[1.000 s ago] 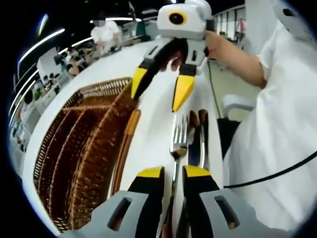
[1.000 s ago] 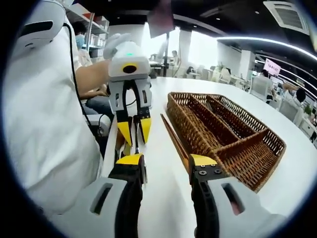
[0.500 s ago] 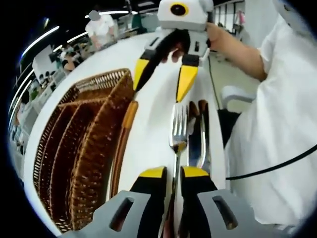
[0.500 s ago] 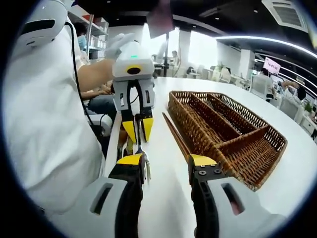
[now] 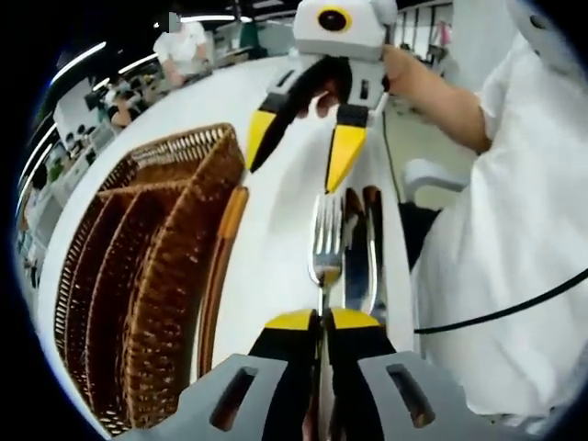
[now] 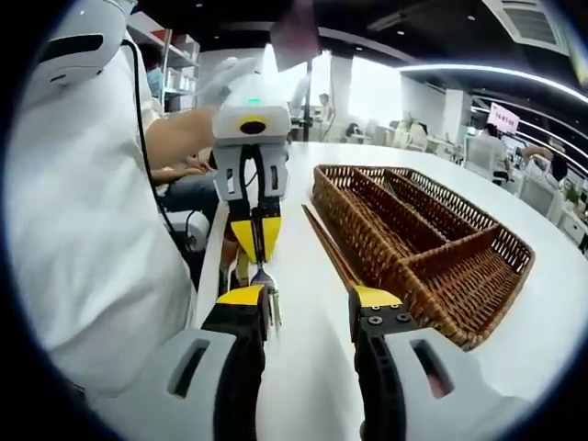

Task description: Arrange the knives, forks, and spoons in their matching storage slots by inserting each utensil handle-first until every utensil is classified and aligned in the correct compartment

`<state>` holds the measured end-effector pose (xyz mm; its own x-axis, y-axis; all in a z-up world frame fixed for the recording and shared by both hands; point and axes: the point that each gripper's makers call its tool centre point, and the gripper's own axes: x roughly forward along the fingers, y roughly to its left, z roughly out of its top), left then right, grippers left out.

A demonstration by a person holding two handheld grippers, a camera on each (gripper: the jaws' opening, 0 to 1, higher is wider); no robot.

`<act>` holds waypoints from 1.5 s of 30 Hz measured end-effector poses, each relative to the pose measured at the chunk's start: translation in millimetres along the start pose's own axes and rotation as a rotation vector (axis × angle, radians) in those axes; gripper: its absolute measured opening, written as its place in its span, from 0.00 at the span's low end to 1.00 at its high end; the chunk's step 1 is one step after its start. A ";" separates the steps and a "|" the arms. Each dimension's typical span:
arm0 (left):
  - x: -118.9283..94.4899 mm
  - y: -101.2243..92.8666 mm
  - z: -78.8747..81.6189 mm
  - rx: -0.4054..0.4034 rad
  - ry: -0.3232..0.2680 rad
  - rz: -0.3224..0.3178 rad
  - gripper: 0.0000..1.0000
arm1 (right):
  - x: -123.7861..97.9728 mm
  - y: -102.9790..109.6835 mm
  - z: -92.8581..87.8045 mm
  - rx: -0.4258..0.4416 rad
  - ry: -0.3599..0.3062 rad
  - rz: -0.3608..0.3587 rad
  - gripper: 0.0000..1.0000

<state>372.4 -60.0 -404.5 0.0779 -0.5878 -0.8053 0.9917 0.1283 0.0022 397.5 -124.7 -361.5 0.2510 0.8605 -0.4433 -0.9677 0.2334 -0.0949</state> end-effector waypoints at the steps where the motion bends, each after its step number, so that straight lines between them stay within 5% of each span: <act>1: 0.0 0.0 0.2 -0.001 0.002 -0.001 0.04 | 0.0 0.1 -0.3 0.001 0.000 0.001 0.37; 31: -7.0 7.0 0.7 -0.005 0.032 0.000 0.02 | -4.7 2.5 -3.7 0.004 -0.005 -0.005 0.37; 45: -13.0 9.9 -2.8 0.040 0.094 0.000 0.01 | -3.4 5.0 -6.4 0.009 -0.004 -0.003 0.37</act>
<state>381.0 -48.8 -395.7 0.0701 -0.5098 -0.8574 0.9951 0.0957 0.0244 391.7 -129.4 -366.1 0.2540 0.8618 -0.4391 -0.9668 0.2399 -0.0885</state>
